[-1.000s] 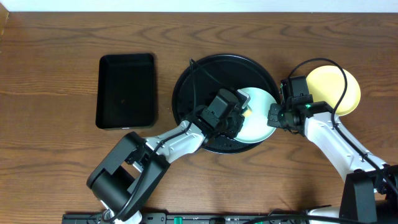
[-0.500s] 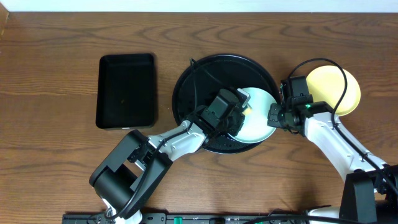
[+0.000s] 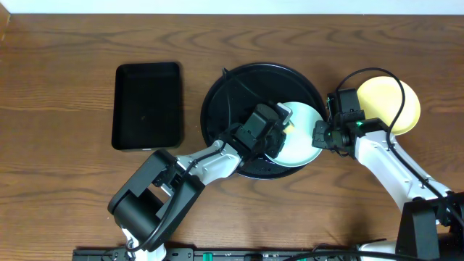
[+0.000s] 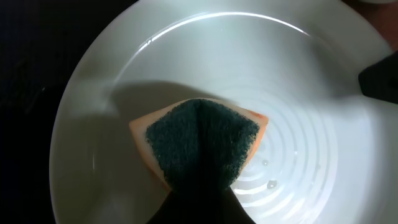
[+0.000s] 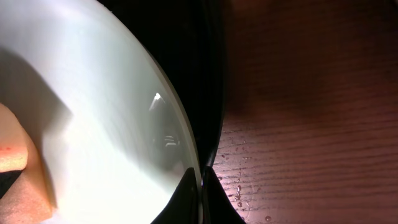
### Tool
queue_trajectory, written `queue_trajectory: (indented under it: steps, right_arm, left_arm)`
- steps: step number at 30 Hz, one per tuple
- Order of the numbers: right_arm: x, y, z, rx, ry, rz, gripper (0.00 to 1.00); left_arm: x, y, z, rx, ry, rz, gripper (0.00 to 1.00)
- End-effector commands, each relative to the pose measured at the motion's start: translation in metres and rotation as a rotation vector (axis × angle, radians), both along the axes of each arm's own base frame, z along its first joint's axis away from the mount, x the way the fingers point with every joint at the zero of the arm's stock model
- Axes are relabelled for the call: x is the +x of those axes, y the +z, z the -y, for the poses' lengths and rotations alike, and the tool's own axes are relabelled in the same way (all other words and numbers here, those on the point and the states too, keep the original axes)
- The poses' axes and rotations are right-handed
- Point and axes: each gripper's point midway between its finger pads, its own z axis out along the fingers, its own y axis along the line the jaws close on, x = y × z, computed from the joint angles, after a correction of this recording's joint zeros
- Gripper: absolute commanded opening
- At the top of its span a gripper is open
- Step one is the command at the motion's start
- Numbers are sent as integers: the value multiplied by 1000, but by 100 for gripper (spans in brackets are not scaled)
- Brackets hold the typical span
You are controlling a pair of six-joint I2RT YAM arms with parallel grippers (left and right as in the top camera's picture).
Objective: Clean dirty plates on tray and stack at the side
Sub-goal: 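Scrub the pale green plate surface with the sponge in the left gripper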
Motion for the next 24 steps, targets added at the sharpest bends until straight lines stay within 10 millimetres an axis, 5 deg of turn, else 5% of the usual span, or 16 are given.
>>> queue_trajectory:
  steps: [1, 24]
  right_arm:
    - [-3, -5, 2, 8, -16, -19, 1]
    - [-3, -5, 2, 8, -16, -17, 1]
  left_arm:
    - [3, -8, -2, 16, 21, -3, 8]
    - [14, -15, -2, 21, 53, 38, 8]
